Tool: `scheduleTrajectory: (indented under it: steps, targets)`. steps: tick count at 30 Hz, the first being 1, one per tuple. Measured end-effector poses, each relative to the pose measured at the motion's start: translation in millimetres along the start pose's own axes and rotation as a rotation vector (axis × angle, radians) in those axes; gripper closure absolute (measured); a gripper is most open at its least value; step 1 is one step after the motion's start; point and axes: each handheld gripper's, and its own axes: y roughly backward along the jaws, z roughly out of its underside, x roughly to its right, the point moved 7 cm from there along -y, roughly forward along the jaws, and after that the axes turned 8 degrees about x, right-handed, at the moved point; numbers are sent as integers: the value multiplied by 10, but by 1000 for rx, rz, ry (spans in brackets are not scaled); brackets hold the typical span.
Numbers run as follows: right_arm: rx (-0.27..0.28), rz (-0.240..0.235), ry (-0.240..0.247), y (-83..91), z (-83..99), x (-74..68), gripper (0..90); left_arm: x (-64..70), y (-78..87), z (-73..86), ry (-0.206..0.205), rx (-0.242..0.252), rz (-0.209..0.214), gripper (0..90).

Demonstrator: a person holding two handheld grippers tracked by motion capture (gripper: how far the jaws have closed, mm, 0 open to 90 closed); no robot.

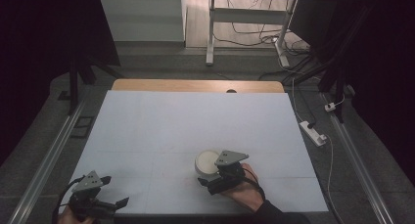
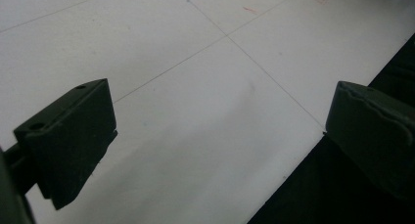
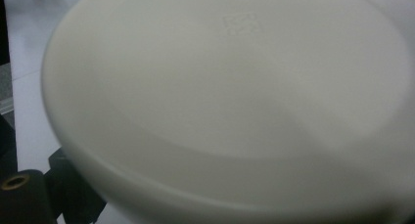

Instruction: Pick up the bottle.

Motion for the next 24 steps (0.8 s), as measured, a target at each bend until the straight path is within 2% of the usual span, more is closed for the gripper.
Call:
scheduleTrajectory:
  steps: [13, 24]
  targets:
    - [-6, -6, 14, 38, -26, 11, 63, 2, 0, -1, -2, 0, -1, 0]
    - [21, -6, 8, 126, -182, 51, 63, -2, 0, -3, 2, 1, -1, 0]
